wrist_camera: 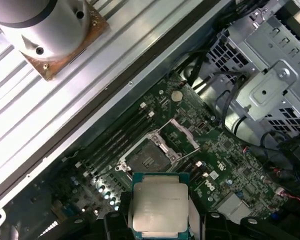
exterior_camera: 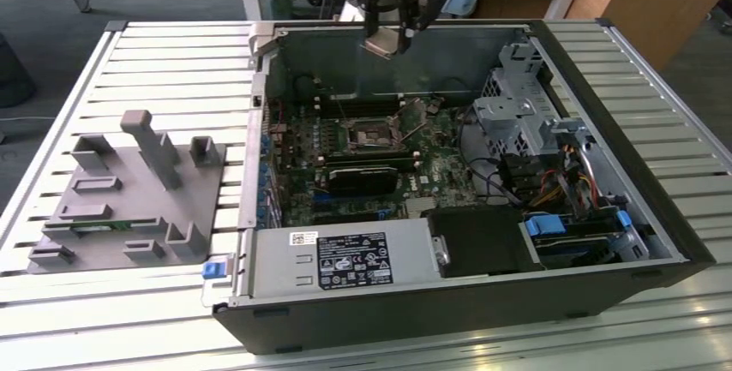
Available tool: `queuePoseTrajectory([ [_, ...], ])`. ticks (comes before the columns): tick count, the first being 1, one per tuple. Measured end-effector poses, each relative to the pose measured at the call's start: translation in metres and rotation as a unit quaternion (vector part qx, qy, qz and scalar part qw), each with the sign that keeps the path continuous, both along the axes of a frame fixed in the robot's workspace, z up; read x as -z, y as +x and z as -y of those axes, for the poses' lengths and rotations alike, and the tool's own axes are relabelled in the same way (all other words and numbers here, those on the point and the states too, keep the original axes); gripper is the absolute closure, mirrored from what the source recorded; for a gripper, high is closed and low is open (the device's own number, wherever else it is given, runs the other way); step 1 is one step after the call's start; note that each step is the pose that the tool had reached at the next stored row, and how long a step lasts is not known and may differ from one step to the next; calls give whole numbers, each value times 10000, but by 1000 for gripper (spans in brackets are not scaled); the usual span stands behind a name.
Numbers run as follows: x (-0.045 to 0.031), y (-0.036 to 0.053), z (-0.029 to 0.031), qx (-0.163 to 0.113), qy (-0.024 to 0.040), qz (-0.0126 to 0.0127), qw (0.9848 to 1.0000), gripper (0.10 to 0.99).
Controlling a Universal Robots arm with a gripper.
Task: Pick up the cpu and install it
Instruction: 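Place the cpu into insertion slot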
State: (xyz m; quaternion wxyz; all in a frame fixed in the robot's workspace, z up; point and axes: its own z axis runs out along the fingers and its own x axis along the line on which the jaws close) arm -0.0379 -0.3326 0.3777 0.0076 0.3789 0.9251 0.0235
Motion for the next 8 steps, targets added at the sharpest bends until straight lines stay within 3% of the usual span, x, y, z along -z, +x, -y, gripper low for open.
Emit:
queuePoseTrajectory([
  [4,1,0,0,324,0,0,9995,553],
  [8,2,0,0,632,0,0,9980,553],
])
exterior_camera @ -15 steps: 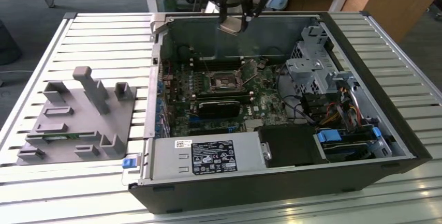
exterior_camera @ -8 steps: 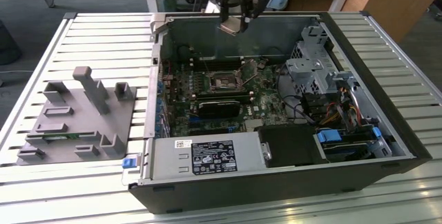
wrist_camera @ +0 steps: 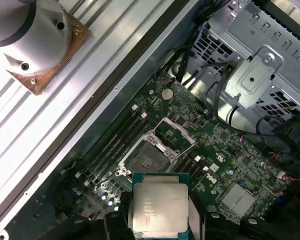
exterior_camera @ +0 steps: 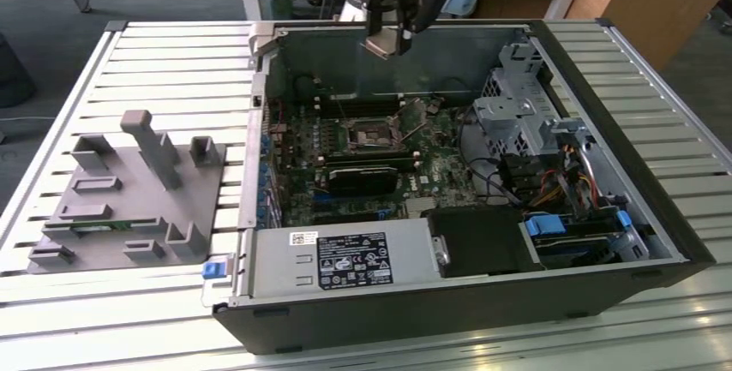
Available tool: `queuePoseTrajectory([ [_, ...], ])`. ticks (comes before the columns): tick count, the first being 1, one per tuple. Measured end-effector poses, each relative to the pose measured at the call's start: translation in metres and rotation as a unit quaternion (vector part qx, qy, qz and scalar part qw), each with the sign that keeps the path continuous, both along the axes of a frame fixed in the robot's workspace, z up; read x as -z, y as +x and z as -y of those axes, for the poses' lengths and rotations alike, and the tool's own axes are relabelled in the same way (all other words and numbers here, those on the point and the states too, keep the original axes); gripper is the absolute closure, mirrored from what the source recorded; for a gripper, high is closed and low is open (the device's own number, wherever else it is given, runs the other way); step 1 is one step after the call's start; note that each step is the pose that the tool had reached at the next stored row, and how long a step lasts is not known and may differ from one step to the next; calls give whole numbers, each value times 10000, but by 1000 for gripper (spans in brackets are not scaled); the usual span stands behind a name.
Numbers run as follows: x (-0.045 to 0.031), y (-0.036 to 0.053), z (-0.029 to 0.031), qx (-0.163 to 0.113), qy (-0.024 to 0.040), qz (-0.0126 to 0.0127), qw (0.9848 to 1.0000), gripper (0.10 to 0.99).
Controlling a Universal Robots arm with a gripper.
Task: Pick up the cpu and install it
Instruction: 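Place the cpu into insertion slot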
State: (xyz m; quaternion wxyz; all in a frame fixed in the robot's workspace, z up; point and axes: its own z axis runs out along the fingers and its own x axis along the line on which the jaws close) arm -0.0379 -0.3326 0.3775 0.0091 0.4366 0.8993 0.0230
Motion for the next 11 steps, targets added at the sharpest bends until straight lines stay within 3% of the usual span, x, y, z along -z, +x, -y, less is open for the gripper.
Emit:
queuePoseTrajectory([
  [7,2,0,0,451,0,0,9990,553],
  [11,3,0,-2,783,0,0,9969,553],
])
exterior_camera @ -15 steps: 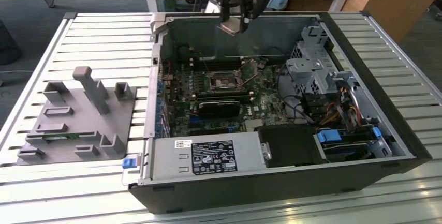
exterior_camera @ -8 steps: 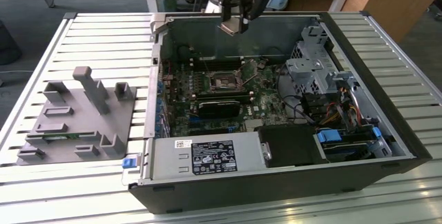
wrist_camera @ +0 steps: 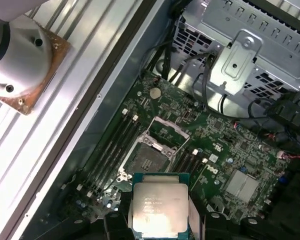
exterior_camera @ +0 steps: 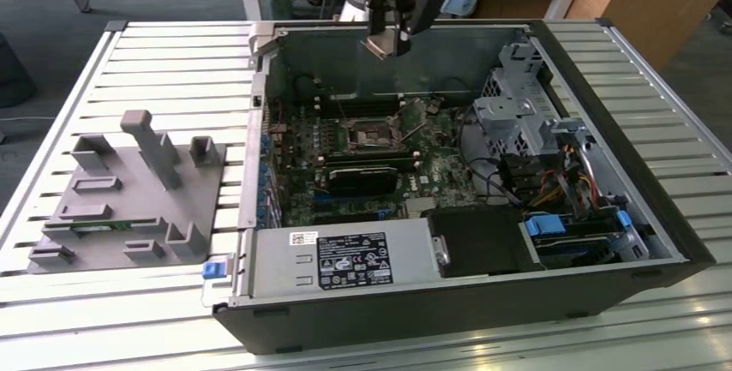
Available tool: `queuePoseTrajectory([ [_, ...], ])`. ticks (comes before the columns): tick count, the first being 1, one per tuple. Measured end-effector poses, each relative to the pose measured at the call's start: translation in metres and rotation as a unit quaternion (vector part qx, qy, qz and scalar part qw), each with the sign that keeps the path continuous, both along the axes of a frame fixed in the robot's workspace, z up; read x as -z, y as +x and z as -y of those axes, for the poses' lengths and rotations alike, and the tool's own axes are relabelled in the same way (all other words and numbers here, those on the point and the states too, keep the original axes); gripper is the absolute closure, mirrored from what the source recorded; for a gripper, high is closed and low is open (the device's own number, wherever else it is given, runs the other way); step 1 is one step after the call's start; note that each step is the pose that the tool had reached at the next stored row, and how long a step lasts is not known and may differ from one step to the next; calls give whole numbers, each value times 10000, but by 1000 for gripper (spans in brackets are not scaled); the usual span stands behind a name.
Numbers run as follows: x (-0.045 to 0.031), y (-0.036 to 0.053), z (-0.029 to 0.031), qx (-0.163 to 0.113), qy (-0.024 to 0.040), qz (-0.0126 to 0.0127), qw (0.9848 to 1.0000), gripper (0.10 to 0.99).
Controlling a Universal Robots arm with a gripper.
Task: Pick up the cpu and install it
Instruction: 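Place the cpu into insertion slot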
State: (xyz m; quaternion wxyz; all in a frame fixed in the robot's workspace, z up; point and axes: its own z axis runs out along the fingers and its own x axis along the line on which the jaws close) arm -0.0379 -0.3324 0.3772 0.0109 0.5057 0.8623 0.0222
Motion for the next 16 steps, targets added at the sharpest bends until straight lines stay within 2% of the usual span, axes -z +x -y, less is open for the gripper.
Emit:
queuePoseTrajectory([
  [4,1,0,-1,299,0,0,9996,553],
  [9,2,0,-1,612,-2,0,9981,553],
  [12,2,0,-1,827,-3,0,9966,553],
  [16,3,0,-1,1129,-3,0,9936,553],
])
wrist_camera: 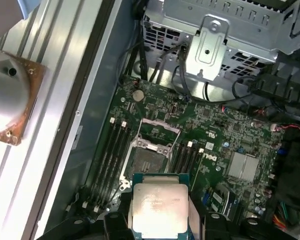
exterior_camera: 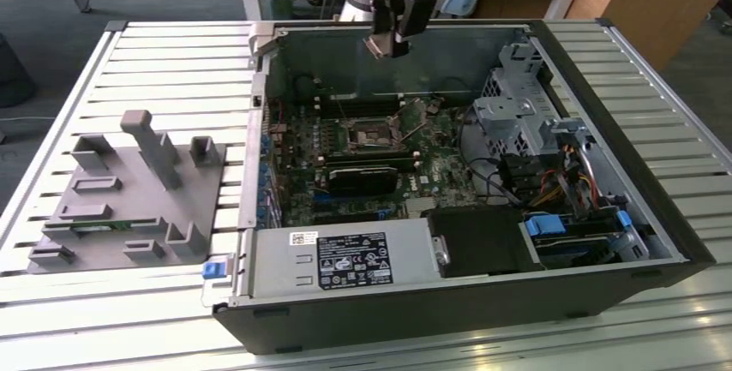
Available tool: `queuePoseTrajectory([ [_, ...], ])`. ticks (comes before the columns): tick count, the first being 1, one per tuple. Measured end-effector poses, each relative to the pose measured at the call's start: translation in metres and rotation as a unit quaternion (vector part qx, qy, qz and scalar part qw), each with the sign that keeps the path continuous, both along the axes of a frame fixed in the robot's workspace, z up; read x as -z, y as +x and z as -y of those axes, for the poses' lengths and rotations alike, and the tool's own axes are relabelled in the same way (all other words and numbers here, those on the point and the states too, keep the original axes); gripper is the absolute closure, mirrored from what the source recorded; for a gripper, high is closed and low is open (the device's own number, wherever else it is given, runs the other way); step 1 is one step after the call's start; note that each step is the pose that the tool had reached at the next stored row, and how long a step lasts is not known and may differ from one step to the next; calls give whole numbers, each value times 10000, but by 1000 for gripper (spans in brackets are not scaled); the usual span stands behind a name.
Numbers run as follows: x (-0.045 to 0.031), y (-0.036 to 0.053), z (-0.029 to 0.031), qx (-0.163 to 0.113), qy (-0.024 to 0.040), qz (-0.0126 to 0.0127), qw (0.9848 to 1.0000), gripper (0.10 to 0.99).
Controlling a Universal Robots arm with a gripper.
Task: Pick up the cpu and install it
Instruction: 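Place the cpu into insertion slot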
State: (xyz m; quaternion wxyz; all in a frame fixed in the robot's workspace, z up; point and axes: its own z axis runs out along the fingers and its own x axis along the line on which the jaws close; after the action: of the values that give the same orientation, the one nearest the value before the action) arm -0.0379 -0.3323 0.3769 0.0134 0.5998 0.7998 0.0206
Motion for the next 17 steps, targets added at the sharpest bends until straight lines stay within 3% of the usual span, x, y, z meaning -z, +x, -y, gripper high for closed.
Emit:
queuePoseTrajectory([
  [7,2,0,-1,516,0,0,9987,553],
  [17,6,-1,-2,1196,0,0,9928,553],
])
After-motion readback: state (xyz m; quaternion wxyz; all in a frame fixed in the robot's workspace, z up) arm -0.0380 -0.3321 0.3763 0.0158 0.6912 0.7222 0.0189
